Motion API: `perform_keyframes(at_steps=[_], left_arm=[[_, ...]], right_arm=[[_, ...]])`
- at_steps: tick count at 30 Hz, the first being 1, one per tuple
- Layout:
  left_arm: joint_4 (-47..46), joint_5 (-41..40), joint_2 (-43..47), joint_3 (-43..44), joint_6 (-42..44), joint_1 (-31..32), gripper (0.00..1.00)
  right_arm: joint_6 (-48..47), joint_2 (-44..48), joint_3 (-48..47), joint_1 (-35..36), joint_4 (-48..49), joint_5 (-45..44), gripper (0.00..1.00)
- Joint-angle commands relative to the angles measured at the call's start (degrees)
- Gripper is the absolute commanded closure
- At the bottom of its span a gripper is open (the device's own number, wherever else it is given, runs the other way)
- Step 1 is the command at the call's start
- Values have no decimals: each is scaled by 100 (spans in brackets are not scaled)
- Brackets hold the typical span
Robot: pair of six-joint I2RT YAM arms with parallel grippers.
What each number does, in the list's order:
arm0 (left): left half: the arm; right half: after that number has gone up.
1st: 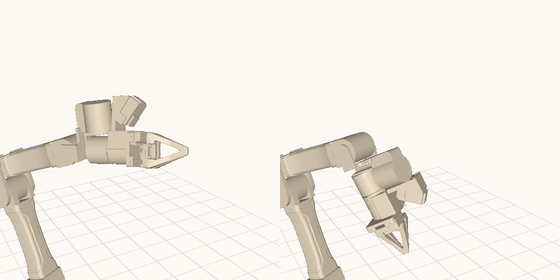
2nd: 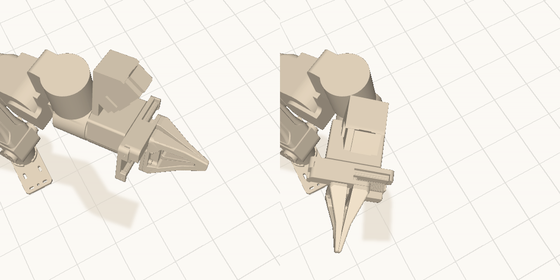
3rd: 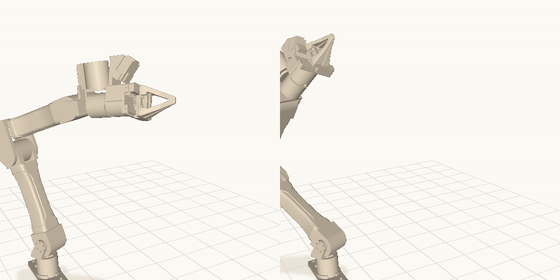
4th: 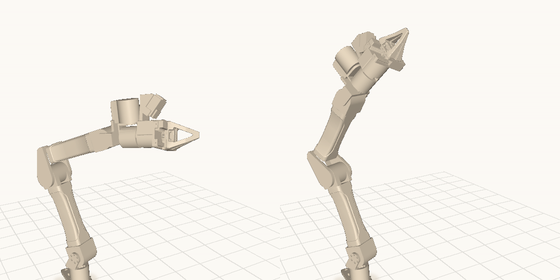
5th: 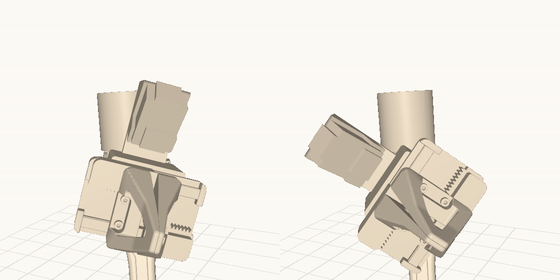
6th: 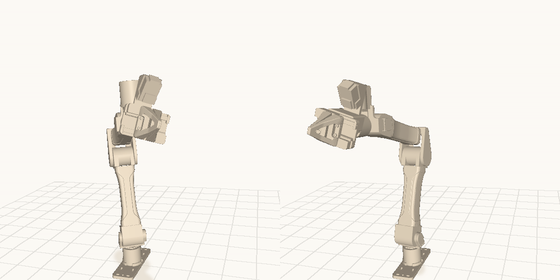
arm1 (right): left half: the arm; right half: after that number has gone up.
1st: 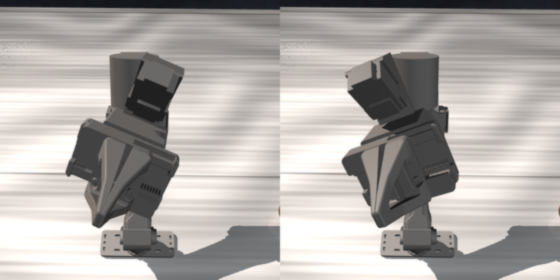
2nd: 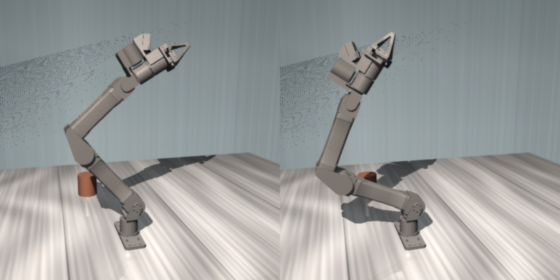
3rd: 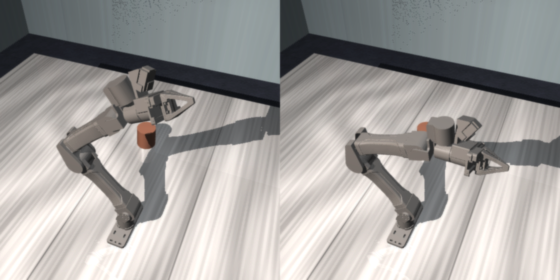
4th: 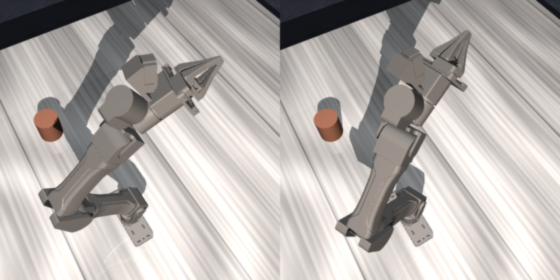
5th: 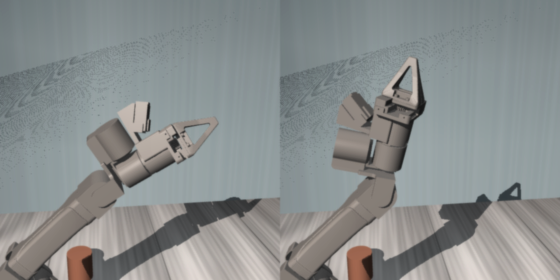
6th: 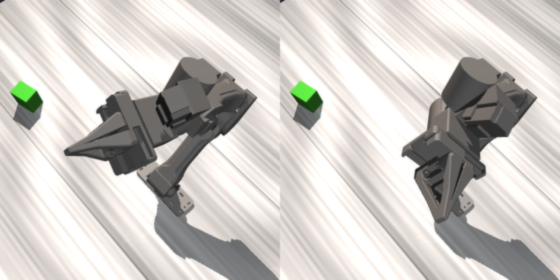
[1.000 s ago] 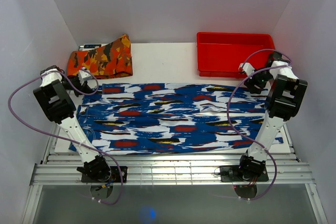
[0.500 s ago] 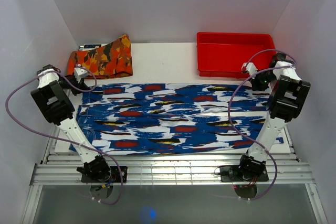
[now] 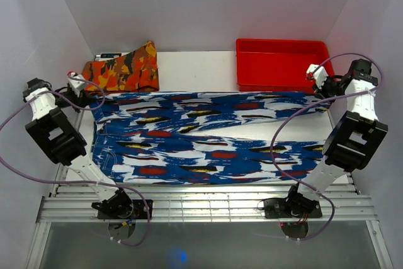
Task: Fold and stack the trousers
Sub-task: Fold the trousers
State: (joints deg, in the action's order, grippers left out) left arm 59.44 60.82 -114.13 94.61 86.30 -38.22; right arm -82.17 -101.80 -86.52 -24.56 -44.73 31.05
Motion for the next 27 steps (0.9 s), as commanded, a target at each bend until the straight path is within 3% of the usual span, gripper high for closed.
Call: perform_keyframes(at_steps=[1, 5, 9, 13, 17, 19, 22, 26, 27], left_arm=[[-442, 527, 733, -196, 115, -606, 100], [-1020, 826, 1295, -696, -218, -784, 100], [-2915, 774, 1972, -1532, -1323, -749, 100], [-3895, 616, 1947, -1762, -2097, -591, 100], [-4423, 598, 1736, -1621, -2793, -494, 100], [-4249, 746, 1753, -1428, -2838, -511, 100], [-3424, 1054, 1928, -1383, -2172, -712, 100], [-1309, 1258, 2175, -1445, -102, -1012, 100], [-590, 1214, 2219, -1489, 748, -1091, 100]], right_arm=[[-36, 572, 284, -418, 588, 24, 92], [253, 1204, 889, -533, 1237, 235, 92], [667, 1496, 1443, -506, 2658, 244, 92], [1079, 1347, 1366, -427, 3354, 165, 92], [1405, 1014, 875, -287, 3419, 121, 92], [1423, 1048, 551, -260, 3200, 261, 92], [1082, 1363, 679, -391, 2848, 410, 92], [-76, 2459, 1898, -769, 2488, 727, 92], [-297, 2663, 2154, -970, 2365, 823, 92]])
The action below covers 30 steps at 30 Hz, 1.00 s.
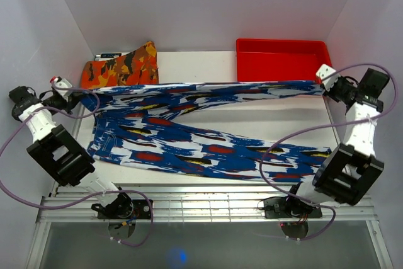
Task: Fold and stack the trousers
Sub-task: Fold the trousers
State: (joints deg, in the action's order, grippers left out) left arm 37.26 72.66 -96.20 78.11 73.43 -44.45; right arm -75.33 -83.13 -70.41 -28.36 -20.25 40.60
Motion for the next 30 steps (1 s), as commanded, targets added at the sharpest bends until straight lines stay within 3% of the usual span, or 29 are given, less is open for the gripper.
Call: perform_keyframes(at_steps=[1, 3, 5, 6, 7, 8, 9, 14, 19, 21, 22, 23, 25, 27, 30], left_arm=[[1888, -15, 444, 91, 2348, -634, 100], [2581, -172, 418, -163, 3277, -845, 100], [2891, -287, 348, -400, 3677, -1223, 100], [3362, -584, 287, -488, 4009, -1337, 100], [3628, -822, 104, -576, 4822, -1504, 100], [3814, -1050, 23, -803, 5100, -1584, 100], [3894, -1226, -47, -945, 5198, -1654, 100], [3482, -2589, -320, -1798, 5497, -1875, 100], [3016, -2872, -399, -2124, 5533, -2068, 100], [3138, -2784, -373, -2045, 5629, -2121, 99], [3191, -2714, -347, -1906, 5639, -2164, 90], [3278, -2583, -320, -1800, 5647, -2191, 66], [3761, -2468, -285, -1528, 5796, -2296, 57], [4287, -2258, -311, -1019, 5884, -2384, 49], [4316, -2186, -180, -543, 5577, -2463, 46]], right_arm=[[-1201, 1025, 798, -714, -128, -96, 92], [-1860, 1658, 1500, -1186, -242, 140, 92], [-2587, 2193, 1906, -1618, -506, 342, 92], [-2914, 2309, 2213, -2133, -619, 587, 92], [-3361, 2389, 2338, -2391, -1160, 642, 92], [-4270, 2424, 2452, -2628, -1444, 660, 92], [-4645, 2407, 2566, -3066, -1682, 642, 92], [-6517, 2065, 3261, -3843, -2764, 124, 92], [-7372, 2029, 3675, -4467, -3002, -263, 92], [-7514, 2047, 3631, -4616, -3125, -263, 75], [-7514, 2073, 3588, -4661, -3160, -246, 67], [-7549, 2082, 3465, -4713, -3178, -219, 43], [-7697, 2030, 3298, -4924, -3248, -18, 5], [-7725, 1924, 2861, -5056, -3336, 210, 7], [-7699, 1582, 2009, -5135, -3853, 404, 8]])
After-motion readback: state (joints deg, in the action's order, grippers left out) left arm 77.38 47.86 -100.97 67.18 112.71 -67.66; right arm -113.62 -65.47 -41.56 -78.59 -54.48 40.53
